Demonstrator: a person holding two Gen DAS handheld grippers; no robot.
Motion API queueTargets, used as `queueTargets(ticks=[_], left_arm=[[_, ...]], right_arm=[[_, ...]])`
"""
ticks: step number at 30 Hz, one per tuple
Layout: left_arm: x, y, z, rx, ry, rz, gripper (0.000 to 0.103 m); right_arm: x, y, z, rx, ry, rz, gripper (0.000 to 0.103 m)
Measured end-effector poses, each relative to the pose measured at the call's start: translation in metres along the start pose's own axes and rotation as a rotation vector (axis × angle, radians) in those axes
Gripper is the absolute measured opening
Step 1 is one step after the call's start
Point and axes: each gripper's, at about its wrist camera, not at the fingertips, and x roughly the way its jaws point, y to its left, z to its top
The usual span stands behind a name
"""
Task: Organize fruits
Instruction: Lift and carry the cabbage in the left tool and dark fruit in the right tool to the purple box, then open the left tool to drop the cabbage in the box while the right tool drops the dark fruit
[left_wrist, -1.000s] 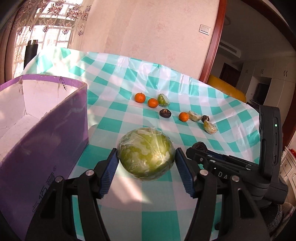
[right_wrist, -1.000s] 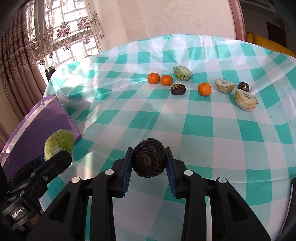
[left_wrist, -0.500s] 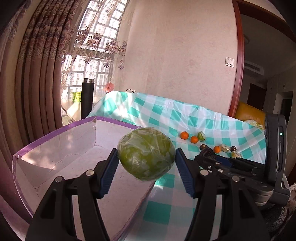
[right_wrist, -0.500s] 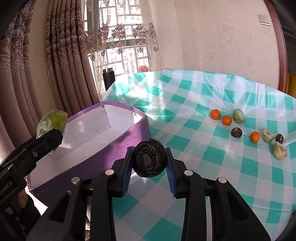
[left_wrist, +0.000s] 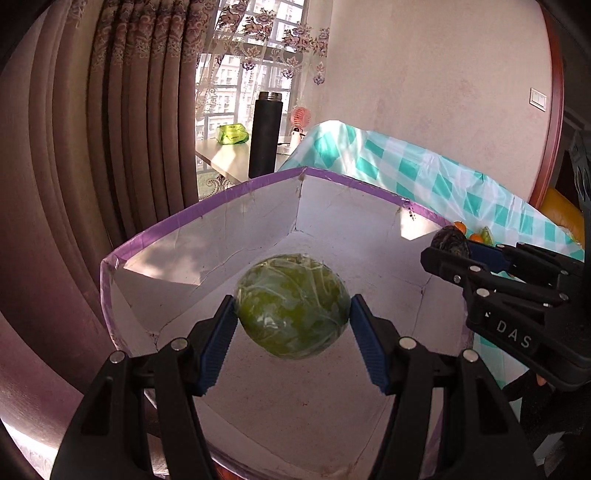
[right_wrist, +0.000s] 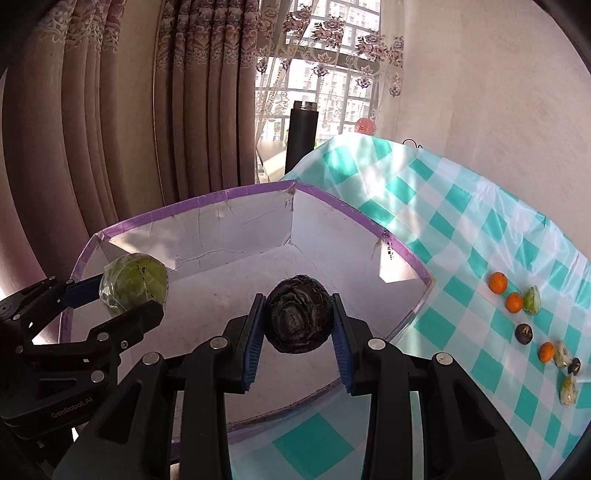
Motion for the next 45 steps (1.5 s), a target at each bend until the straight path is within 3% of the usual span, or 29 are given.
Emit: queueTargets(ticks=[9, 12, 16, 18, 19, 21, 23, 28, 31, 35, 37, 38, 42, 45], left_arm=[[0.023, -0.002, -0.002, 0.106, 0.107, 0.092, 0.063], [0.029, -0.003, 0.000, 0.140, 0.132, 0.119, 0.063], [0.041, 0.008, 0.009, 0.128, 0.186, 0.131, 0.067], [0.043, 0.011, 0.012, 0.124, 0.207, 0.121, 0.076], [0.044, 0.012, 0.013, 0.131, 0.212, 0.122, 0.078], [0.047, 0.011, 0.014, 0.141, 0.212, 0.121, 0.078], [0.050, 0.010, 0.014, 0.145, 0.209, 0.125, 0.079], [0.057, 0.011, 0.021, 0.148, 0.205, 0.132, 0.078], [0.062, 0.011, 0.024, 0.153, 0.207, 0.141, 0.078], [0.055, 0.013, 0.021, 0.142, 0.197, 0.134, 0.078], [0.041, 0.011, 0.022, 0.138, 0.133, 0.170, 0.088], [0.031, 0.010, 0.023, 0.135, 0.079, 0.188, 0.099], [-0.015, -0.008, 0.032, 0.151, -0.167, 0.186, 0.101], [-0.036, -0.031, 0.033, 0.174, -0.286, 0.121, 0.101]], right_arm=[[0.055, 0.013, -0.001, -0.141, 0.229, -0.030, 0.035], [0.067, 0.018, -0.001, -0.207, 0.280, -0.080, 0.035], [0.079, 0.021, 0.000, -0.241, 0.350, -0.080, 0.035], [0.082, 0.022, 0.000, -0.251, 0.374, -0.082, 0.036], [0.082, 0.022, 0.000, -0.254, 0.371, -0.092, 0.039], [0.080, 0.023, -0.002, -0.260, 0.363, -0.100, 0.059], [0.079, 0.024, -0.005, -0.256, 0.358, -0.094, 0.063], [0.073, 0.019, -0.006, -0.214, 0.315, -0.114, 0.073], [0.071, 0.015, -0.004, -0.190, 0.278, -0.140, 0.086], [0.052, 0.004, -0.001, -0.122, 0.187, -0.119, 0.085], [0.030, -0.007, 0.000, -0.061, 0.080, -0.088, 0.085], [0.019, -0.015, 0.000, -0.029, 0.025, -0.071, 0.085], [-0.012, -0.050, -0.005, 0.100, -0.127, -0.058, 0.085], [-0.032, -0.082, -0.021, 0.223, -0.227, -0.086, 0.085]])
